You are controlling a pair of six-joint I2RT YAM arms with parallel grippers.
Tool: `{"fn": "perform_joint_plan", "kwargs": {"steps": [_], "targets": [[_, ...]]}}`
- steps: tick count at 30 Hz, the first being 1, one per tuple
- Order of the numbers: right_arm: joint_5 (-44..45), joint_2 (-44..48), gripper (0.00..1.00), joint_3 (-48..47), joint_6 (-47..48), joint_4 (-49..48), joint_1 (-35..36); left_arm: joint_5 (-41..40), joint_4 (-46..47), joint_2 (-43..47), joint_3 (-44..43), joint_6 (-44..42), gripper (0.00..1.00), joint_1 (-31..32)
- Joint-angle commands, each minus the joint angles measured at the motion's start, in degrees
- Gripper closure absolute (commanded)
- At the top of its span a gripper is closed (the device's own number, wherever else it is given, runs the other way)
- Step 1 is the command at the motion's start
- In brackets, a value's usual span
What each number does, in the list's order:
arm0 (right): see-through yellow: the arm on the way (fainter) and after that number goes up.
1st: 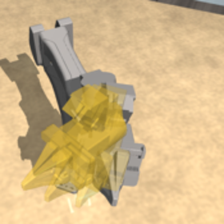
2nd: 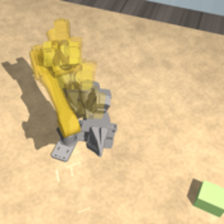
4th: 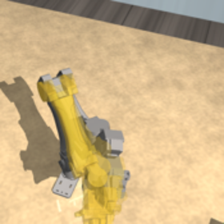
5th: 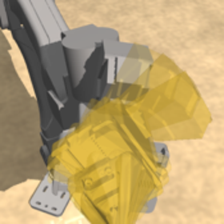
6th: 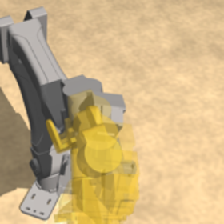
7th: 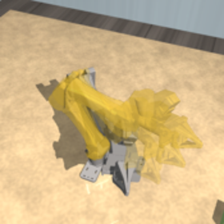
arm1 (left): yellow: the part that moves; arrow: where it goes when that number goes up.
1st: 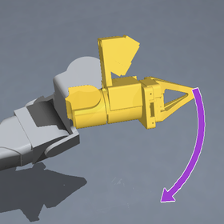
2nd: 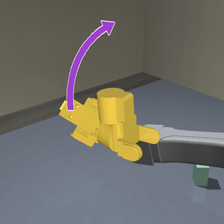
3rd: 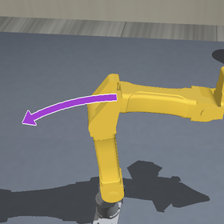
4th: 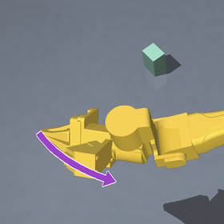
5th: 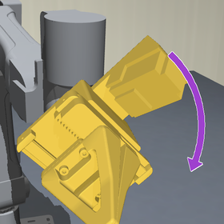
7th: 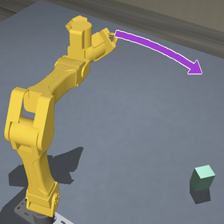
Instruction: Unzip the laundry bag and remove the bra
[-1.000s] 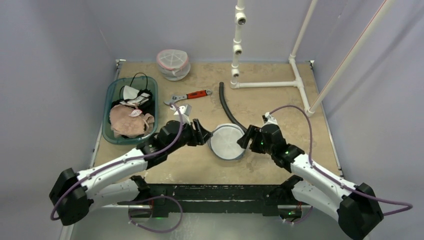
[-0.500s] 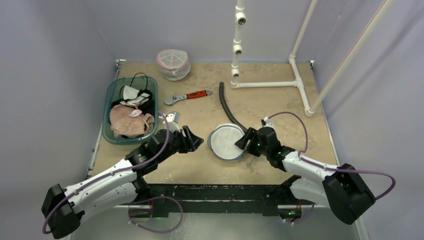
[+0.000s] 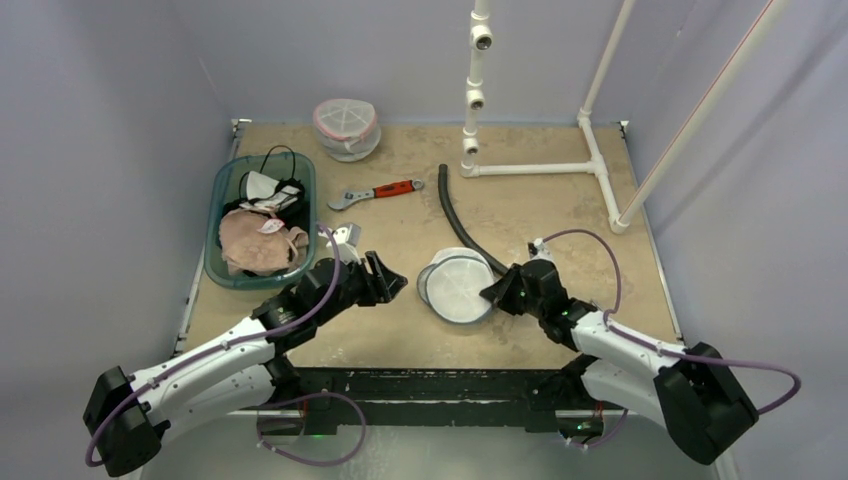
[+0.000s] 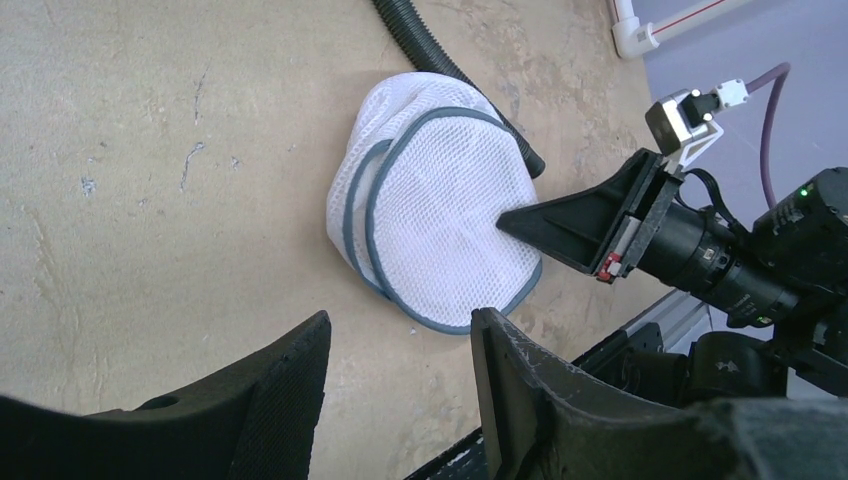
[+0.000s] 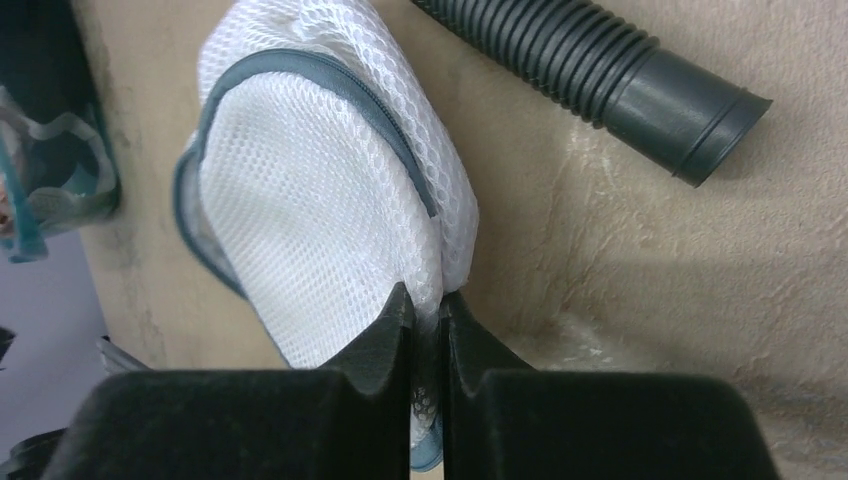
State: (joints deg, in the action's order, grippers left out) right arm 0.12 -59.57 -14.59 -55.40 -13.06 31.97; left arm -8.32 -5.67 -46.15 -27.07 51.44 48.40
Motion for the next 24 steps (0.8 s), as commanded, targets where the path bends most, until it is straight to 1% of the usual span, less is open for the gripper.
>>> {"fn": "perform_joint_plan", "kwargs": {"steps": [1,2,7,12,16,20,22,24], "targets": [[-1.0,5.8,0.97,-0.3,1.1,4.6,-0.2,-0.7,0.1,0.4,-1.1,-0.4,0.47,-0.1],[-0.7,7.4,1.0,-1.1,1.5,6.0,-0.2,-0.7,0.0,0.4,-1.1,-0.4,0.47,-0.1],[1.1,14.7,1.0,-7.7,3.2,14.0,-0.2,-0.6,-0.1,0.7,-1.1,-0.4,0.47,-0.1],[6.4,16.6,1.0,-16.1,6.2,20.1,-0.8,-0.3,-0.5,1.5,-1.3,-0.4,0.47,-0.1],[7.0,14.5,1.0,-21.5,8.5,20.2,-4.7,-0.5,-1.1,2.4,-1.3,-0.5,0.47,-0.1],[8.7,11.4,1.0,-25.5,8.8,18.0,-10.2,-0.3,-1.2,2.8,-1.5,-0.6,0.47,-0.1],[9.4,8.5,1.0,-26.4,8.5,16.1,-13.8,-0.2,-1.0,2.4,-1.4,-0.6,0.47,-0.1],[7.4,4.8,1.0,-26.3,7.5,13.6,-18.2,0.0,-0.7,1.8,-1.3,-0.6,0.47,-0.1]]}}
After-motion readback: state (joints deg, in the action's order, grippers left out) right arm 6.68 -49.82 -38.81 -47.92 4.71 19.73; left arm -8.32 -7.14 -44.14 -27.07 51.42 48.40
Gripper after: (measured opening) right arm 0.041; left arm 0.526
